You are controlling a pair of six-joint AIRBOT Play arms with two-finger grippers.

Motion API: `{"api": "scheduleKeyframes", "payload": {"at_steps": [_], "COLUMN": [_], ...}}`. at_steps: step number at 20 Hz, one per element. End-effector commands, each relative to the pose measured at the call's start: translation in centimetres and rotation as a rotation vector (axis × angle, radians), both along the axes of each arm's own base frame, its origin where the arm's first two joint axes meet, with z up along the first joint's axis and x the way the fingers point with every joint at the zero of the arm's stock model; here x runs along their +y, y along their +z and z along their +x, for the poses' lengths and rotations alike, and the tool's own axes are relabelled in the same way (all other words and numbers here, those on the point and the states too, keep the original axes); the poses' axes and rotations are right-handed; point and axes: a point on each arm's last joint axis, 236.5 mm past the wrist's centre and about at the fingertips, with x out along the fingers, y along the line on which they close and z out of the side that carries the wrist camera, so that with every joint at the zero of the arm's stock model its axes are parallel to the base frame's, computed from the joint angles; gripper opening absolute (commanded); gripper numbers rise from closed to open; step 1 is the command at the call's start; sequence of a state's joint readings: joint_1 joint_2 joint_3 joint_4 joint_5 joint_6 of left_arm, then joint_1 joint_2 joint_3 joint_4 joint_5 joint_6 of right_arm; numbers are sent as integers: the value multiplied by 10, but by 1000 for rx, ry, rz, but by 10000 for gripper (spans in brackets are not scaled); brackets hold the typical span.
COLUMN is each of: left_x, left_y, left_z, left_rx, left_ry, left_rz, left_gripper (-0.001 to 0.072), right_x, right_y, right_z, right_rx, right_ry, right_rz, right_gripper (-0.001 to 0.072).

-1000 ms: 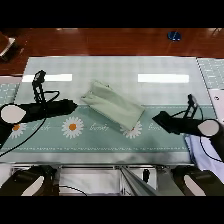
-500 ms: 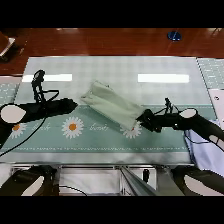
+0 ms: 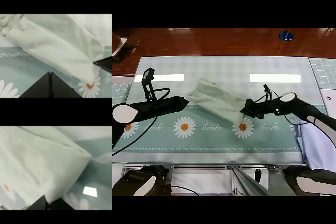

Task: Fold the shirts.

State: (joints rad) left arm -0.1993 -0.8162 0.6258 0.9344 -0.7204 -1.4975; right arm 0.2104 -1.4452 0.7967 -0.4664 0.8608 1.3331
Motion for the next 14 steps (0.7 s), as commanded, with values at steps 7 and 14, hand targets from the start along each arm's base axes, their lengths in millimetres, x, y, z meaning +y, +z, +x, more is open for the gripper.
{"api": "scheduleKeyframes", "payload": {"at_steps": [7, 14], "left_x": [0, -3], "left_y": [1, -5], "left_z": [1, -9], "left_rx": [-4, 35], "left_ry": [2, -26], "left_rz": [0, 2], "left_gripper": [18, 18], "right_x": [16, -119], "right_y": [185, 269], "right_z": [61, 86], "right_rx": [-383, -399], "right_ry": [285, 122], "right_rz": [5, -274], "right_gripper": [30, 31]}}
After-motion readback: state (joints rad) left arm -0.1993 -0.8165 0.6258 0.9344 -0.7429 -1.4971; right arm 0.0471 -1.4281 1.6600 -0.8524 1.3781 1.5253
